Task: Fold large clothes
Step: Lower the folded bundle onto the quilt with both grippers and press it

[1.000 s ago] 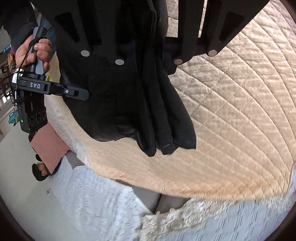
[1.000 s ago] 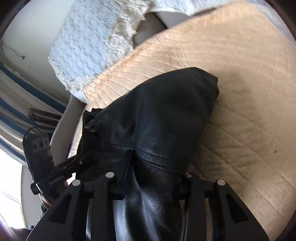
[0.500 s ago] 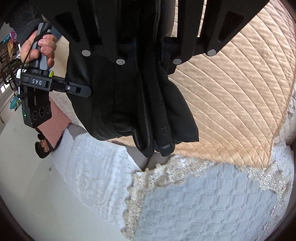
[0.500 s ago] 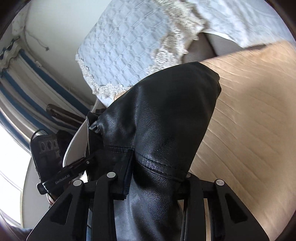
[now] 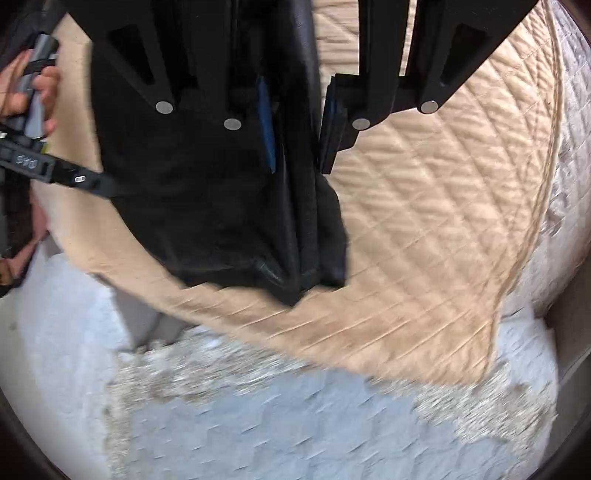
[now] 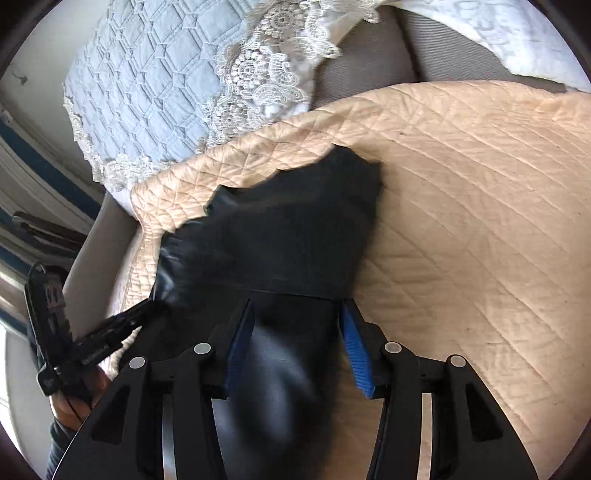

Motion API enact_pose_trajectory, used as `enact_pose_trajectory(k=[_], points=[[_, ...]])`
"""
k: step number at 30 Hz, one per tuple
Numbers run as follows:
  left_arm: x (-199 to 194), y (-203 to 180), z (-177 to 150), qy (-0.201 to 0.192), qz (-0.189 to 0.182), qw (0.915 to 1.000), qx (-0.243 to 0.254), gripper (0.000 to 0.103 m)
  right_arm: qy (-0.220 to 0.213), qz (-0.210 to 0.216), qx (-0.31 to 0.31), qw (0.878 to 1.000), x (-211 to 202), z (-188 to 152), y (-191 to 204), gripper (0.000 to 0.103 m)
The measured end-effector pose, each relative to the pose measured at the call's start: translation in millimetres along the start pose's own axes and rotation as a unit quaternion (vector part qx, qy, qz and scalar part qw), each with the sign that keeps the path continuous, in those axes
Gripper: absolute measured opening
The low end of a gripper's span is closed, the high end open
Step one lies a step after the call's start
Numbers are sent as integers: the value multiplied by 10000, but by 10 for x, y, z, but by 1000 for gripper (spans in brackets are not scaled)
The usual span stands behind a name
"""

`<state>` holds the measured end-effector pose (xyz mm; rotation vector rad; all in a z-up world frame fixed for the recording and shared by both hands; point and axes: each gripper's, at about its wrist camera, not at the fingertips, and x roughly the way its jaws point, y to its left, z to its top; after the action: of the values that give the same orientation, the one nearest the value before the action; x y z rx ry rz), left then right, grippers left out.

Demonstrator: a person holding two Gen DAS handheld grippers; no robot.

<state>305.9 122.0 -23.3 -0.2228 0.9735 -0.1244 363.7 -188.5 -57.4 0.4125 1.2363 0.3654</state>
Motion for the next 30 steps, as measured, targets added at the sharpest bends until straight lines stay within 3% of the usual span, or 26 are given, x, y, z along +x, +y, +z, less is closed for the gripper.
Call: enact_pose_trajectory(k=[3, 7, 10, 13, 15, 22, 26, 30], points=[[-270, 109, -161, -366, -236, 9989, -163, 24, -292, -56, -227, 9993, -190, -102, 43, 51], [-705, -82, -241, -947, -692, 9931, 57, 24, -562, 49, -543, 9969, -358, -163, 229, 51], [-737, -254, -366, -966, -936, 9906, 241, 24, -559, 104, -743, 9956, -327, -211, 313, 51], [-454, -309, -537, -620, -518, 9959, 407, 24, -310, -145, -957, 9948, -123, -322, 346, 51], [-243, -227, -642, -404, -466, 9978, 260, 24, -72, -369, -1116, 9930, 77, -377, 327, 51], [-372, -290, -677, -525, -78, 9983, 223, 24, -209, -517, -1157, 9917, -4, -405, 350, 51], [-600, -404, -740, -697, 233, 9968, 321, 24, -567, -430, -1320, 9887, -379, -625, 488, 51], [-674, -432, -847, -810, 393, 9955, 280, 25, -399, -363, -1461, 9878, -367, -866, 581, 46]])
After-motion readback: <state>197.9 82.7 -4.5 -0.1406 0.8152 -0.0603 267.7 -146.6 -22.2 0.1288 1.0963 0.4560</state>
